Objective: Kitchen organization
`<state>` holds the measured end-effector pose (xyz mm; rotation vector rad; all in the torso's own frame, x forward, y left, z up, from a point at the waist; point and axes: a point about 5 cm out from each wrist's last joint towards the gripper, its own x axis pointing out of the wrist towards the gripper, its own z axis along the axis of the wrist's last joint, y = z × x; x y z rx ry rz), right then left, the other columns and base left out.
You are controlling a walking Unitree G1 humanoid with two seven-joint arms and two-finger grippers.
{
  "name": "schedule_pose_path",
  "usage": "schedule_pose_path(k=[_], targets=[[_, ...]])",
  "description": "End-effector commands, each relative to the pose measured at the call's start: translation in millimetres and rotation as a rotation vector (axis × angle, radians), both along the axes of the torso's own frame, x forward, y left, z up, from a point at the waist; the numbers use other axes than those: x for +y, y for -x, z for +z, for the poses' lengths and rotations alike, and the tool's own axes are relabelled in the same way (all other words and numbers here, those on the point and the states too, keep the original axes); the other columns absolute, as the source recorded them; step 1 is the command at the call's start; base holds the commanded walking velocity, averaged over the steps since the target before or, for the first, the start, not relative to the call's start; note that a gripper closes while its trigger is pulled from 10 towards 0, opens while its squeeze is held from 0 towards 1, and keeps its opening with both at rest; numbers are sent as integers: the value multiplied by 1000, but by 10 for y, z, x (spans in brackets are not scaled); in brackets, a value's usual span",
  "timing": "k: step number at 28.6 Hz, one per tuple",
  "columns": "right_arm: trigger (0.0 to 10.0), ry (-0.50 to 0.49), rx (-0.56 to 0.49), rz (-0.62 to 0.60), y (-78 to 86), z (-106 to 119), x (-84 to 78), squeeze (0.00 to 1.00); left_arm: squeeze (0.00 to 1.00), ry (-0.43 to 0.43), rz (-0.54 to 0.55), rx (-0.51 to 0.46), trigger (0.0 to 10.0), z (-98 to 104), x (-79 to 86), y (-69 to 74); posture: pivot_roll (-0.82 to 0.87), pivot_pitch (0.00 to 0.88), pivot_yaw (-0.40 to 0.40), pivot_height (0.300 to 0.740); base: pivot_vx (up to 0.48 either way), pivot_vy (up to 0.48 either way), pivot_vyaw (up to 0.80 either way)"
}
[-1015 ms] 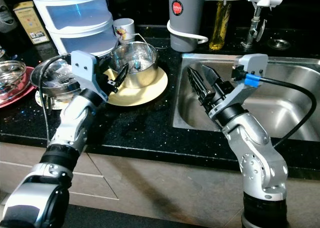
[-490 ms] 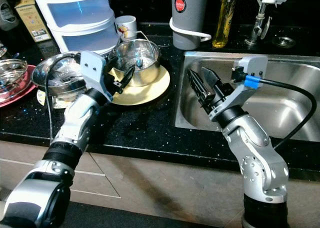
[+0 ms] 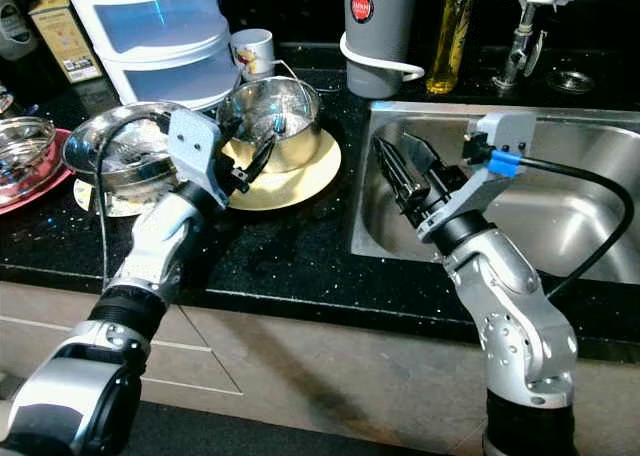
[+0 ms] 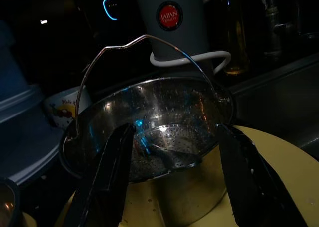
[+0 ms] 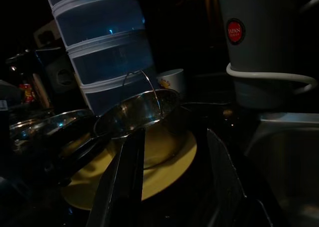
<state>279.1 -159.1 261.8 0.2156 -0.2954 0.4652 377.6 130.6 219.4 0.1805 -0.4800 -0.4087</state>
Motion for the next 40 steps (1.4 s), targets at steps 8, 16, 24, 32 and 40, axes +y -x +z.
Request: schedule_pose_path(k=[8, 16, 24, 32, 40], targets=[[10000, 17, 17, 77, 68, -32, 93, 0, 0, -10, 21, -1, 10000, -16, 46, -14, -219, 124, 40, 740, 0, 0, 0], [10000, 76, 43, 210, 185, -120, 221, 0, 0, -4, 38, -9, 10000, 18, 89, -35, -224, 128, 36, 740, 0, 0, 0], [10000, 90, 39, 241, 215, -111, 252, 0, 0, 11, 57, -4, 10000, 11, 132, -47, -231, 128, 40, 740, 0, 0, 0], [10000, 92, 30, 246, 226, -86, 249, 0, 0, 20, 57, 3, 0, 3, 137, -55, -235, 126, 42, 740, 0, 0, 0], [10000, 93, 23, 240, 216, -76, 236, 0, 0, 27, 54, -13, 0, 52, 137, -62, -229, 120, 40, 740, 0, 0, 0]])
